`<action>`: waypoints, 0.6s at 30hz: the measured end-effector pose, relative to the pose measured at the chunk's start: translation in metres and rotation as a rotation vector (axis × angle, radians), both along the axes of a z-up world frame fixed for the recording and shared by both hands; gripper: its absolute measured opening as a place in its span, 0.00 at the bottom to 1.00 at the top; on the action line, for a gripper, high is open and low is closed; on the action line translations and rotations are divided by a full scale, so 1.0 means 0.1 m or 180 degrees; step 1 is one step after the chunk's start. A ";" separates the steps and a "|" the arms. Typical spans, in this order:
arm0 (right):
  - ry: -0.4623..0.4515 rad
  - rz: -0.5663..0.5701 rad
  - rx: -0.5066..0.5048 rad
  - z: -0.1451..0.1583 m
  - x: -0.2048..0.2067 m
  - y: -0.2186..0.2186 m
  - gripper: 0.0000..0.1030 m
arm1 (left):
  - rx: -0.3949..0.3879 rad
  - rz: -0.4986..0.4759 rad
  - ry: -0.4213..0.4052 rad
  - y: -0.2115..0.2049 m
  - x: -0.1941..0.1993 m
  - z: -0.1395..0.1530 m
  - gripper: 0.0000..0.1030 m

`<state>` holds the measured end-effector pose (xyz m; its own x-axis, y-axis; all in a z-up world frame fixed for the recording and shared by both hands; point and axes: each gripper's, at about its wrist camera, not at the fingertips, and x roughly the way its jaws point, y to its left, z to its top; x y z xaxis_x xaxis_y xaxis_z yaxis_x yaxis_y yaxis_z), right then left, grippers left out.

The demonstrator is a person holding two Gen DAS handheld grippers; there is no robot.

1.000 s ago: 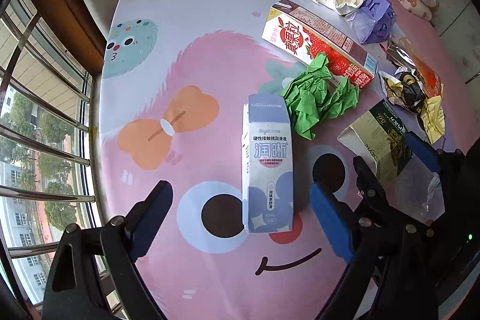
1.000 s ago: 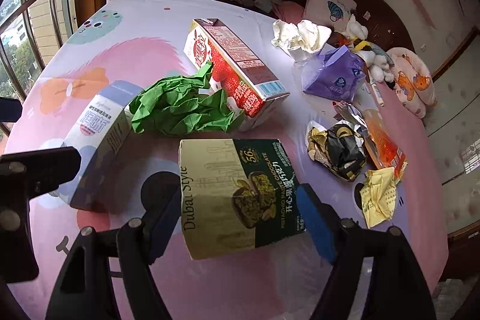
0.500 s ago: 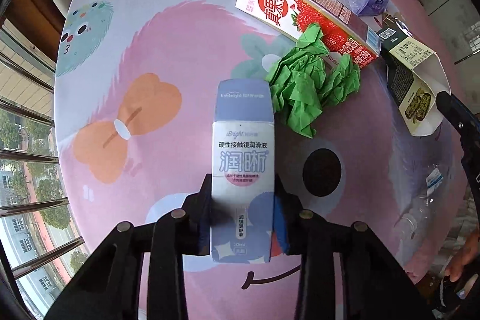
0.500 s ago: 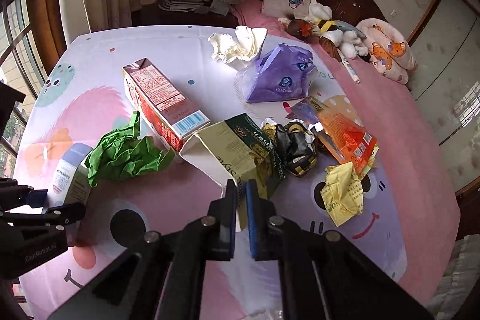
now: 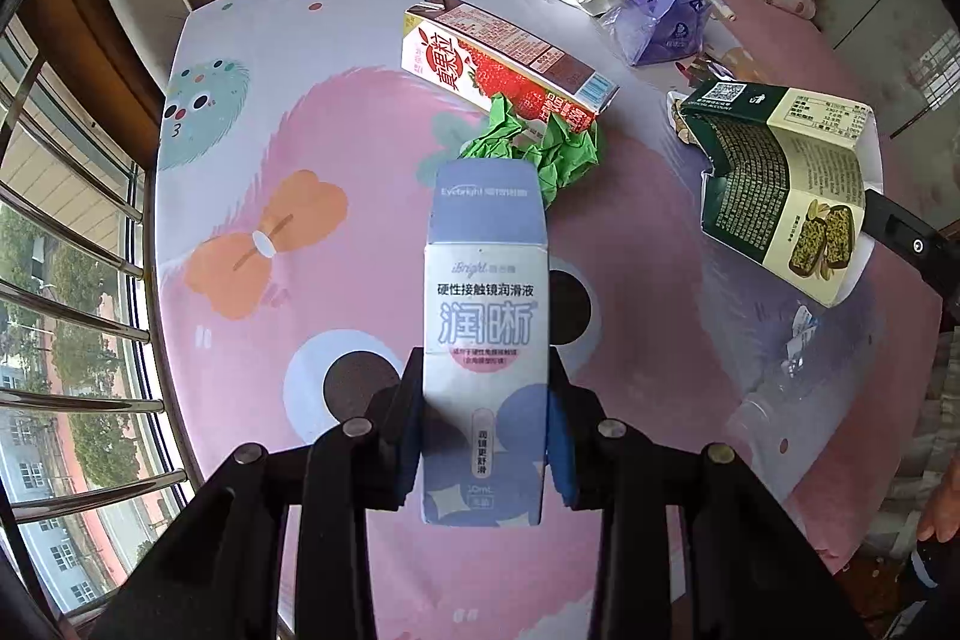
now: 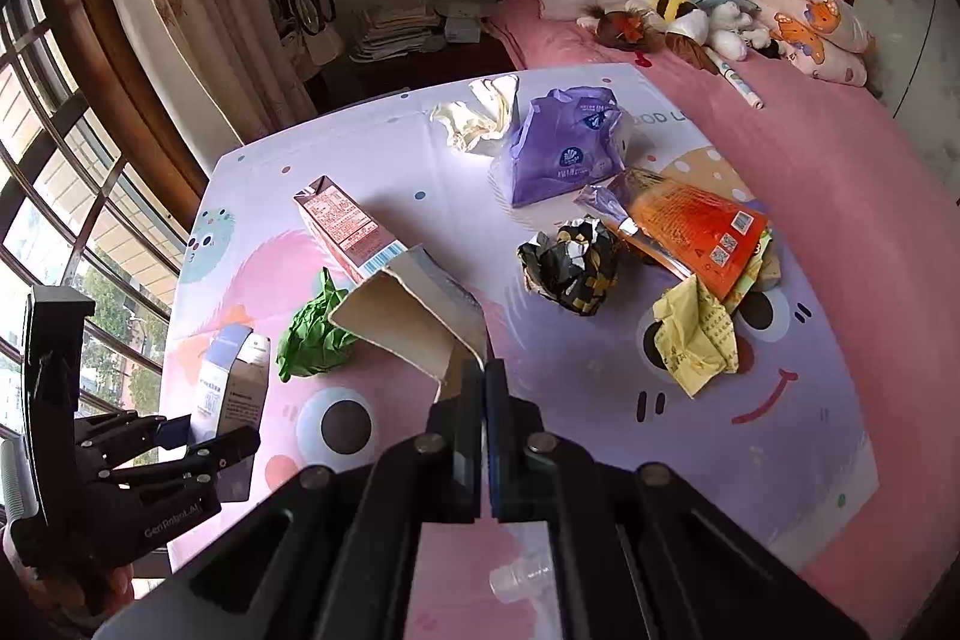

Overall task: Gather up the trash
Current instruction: 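Carry the carton and pistachio box over the bin and release both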

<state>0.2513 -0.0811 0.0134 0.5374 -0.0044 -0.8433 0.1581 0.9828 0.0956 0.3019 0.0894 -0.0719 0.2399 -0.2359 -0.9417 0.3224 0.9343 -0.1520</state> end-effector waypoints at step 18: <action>-0.0291 0.1580 0.0479 0.25 -1.60 -0.91 0.00 | -0.0371 0.1193 -0.0483 -0.68 -2.21 0.70 0.32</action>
<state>0.0909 -0.1722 0.0385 0.5154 0.3870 -0.7646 -0.3386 0.9116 0.2331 0.0808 0.0214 -0.0022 0.4633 -0.2087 -0.8613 -0.0096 0.9706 -0.2404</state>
